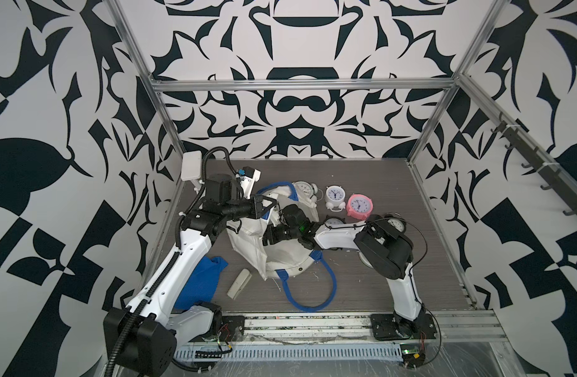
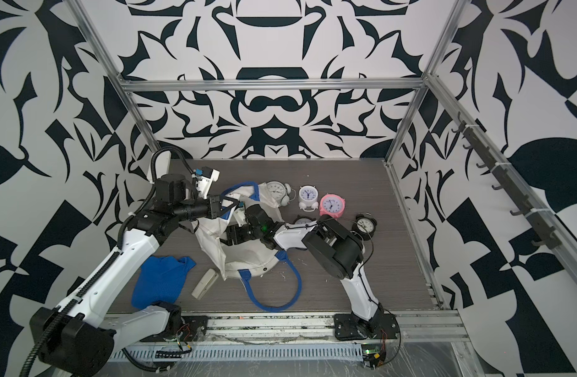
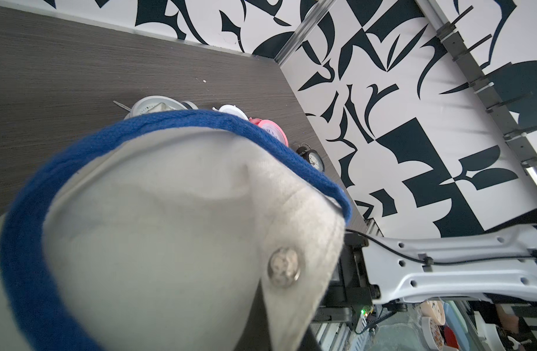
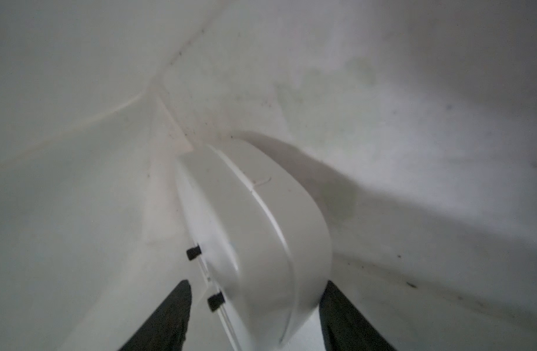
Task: Take the alarm clock out of the canvas bag
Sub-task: Pick up the alarm from the canvas bag.
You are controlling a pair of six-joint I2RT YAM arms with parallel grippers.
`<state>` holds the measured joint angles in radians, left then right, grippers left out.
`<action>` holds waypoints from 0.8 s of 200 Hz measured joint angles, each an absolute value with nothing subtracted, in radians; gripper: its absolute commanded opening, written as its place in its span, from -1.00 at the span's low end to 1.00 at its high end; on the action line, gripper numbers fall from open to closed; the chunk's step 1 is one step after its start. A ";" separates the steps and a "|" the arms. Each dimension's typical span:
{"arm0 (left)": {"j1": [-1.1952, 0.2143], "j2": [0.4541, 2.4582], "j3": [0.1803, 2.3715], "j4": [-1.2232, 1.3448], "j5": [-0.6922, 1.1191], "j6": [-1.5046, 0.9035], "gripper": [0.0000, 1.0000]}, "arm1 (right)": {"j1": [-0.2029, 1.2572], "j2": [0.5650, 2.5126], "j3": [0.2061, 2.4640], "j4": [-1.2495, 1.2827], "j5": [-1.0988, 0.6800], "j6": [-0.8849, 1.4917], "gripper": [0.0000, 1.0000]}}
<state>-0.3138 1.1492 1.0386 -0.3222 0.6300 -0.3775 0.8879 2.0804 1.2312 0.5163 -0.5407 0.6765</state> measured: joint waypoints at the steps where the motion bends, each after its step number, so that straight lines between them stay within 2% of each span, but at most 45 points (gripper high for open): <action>1: -0.314 1.149 1.039 -0.322 0.630 -0.377 -1.00 | 0.888 2.080 1.231 0.516 -0.540 0.677 0.44; 43: -0.314 1.148 1.037 -0.322 0.633 -0.379 -1.00 | 0.883 2.119 1.255 0.602 -0.562 0.717 0.43; 94: -0.314 1.132 1.027 -0.322 0.633 -0.385 -1.00 | 0.884 2.146 1.253 0.708 -0.603 0.773 0.31; 115: -0.314 1.131 1.027 -0.319 0.634 -0.385 -1.00 | 0.893 2.134 1.247 0.708 -0.606 0.769 0.21; 160: -0.313 1.131 1.027 -0.313 0.638 -0.393 -1.00 | 0.924 2.111 1.240 0.677 -0.605 0.735 0.20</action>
<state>-0.3134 1.1313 1.0267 -0.3126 0.6384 -0.3931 0.9241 2.1105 1.2396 0.6773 -0.6052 0.7353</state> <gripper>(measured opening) 0.066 0.601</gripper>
